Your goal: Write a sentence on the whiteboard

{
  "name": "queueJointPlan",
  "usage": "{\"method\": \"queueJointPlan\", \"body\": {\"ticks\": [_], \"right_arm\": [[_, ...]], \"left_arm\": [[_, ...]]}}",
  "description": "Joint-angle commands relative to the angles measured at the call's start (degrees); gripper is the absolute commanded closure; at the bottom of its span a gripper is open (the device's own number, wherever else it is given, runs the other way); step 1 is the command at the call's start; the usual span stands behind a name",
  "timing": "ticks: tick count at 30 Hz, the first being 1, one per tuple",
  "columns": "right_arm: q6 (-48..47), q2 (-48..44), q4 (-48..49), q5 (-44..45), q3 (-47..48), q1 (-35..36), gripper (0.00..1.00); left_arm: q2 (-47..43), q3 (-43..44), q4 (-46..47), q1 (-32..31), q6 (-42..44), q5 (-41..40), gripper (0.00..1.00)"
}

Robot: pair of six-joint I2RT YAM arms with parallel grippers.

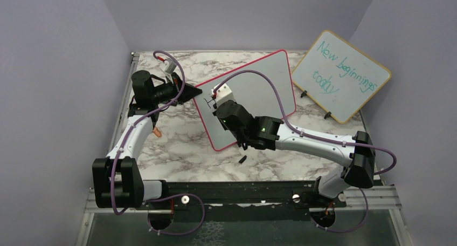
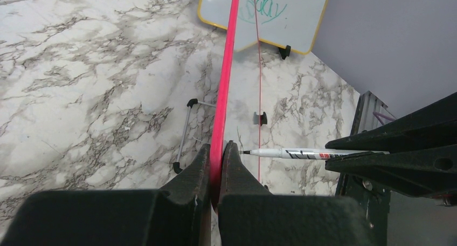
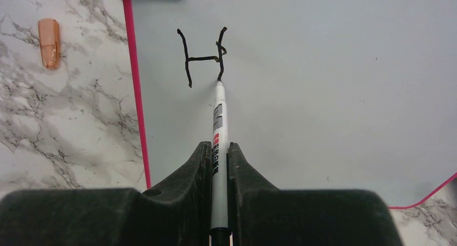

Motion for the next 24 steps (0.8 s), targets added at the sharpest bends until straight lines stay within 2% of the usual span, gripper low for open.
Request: {"method": "queueJointPlan", "body": {"ticks": [1, 15, 24], "right_arm": [[1.09, 0.53, -1.86, -1.08, 0.21, -0.42, 0.99], [1.50, -0.54, -1.31, -1.75, -0.67, -0.42, 0.99], [-2.77, -8.42, 11.26, -3.06, -8.59, -0.42, 0.99]], "left_arm": [[1.27, -2.01, -5.62, -1.51, 8.36, -1.58, 1.00], [1.49, -1.84, -6.14, -1.54, 8.76, -1.93, 1.00], [1.52, -1.75, -6.24, -1.50, 8.80, -1.91, 1.00]]}}
